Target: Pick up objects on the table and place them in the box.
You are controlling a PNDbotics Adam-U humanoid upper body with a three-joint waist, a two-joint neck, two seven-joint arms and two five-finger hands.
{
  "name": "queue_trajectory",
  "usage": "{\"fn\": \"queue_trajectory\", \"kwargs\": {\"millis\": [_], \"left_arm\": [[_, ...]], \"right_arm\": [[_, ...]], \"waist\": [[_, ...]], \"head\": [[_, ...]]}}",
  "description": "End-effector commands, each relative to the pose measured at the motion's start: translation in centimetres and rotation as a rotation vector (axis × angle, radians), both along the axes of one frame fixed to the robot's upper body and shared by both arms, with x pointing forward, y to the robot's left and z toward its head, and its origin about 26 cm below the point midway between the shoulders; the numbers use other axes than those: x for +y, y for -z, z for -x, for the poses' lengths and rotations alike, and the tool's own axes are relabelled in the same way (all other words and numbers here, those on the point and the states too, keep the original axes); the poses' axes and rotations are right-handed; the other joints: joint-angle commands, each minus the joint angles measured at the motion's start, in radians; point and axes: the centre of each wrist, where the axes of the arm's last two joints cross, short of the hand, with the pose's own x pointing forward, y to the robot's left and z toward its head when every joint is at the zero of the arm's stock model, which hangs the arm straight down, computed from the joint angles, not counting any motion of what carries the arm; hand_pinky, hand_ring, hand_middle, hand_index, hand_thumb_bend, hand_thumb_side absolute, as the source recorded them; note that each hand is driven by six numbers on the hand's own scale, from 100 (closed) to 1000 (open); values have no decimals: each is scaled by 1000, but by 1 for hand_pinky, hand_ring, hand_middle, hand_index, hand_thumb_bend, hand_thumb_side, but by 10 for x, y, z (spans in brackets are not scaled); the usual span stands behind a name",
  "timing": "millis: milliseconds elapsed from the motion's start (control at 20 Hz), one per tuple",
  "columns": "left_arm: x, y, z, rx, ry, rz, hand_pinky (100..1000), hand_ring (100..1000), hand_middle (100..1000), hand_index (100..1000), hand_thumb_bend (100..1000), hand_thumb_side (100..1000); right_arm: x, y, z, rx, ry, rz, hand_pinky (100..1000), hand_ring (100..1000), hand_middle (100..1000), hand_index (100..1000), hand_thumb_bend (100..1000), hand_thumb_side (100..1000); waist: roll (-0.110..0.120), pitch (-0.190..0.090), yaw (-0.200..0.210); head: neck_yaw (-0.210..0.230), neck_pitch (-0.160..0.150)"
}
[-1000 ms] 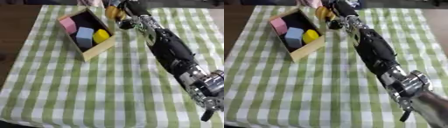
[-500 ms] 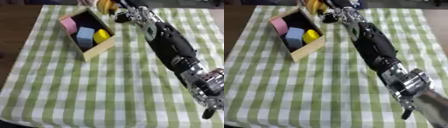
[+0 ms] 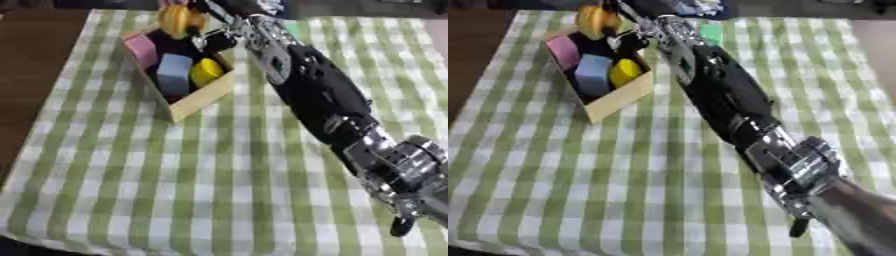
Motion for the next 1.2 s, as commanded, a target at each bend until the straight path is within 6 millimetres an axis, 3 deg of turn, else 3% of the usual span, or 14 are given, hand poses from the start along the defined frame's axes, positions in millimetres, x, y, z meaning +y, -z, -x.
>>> {"fn": "queue_trajectory", "kwargs": {"millis": [50, 400, 800, 1200], "left_arm": [[2, -12, 1, -44, -1, 9, 676, 568, 723, 779, 117, 776], [0, -13, 0, -47, 9, 14, 676, 568, 723, 779, 119, 776], [0, -12, -1, -40, 9, 9, 675, 567, 722, 778, 124, 775], [1, -11, -1, -33, 4, 3, 674, 566, 721, 778, 128, 775]], "right_arm": [[5, -2, -3, 2, 22, -3, 806, 729, 617, 353, 100, 198], [1, 25, -8, 58, 128, 33, 819, 753, 661, 644, 100, 206], [-3, 28, -9, -23, 245, 35, 829, 775, 729, 926, 100, 202], [-1, 12, -7, -149, 285, 66, 858, 815, 797, 1000, 100, 200]], "waist": [[-2, -29, 5], [-7, -29, 14], [-8, -31, 13], [-8, -33, 10]], "head": [[-8, 5], [-8, 5], [-7, 5], [-5, 5]]}}
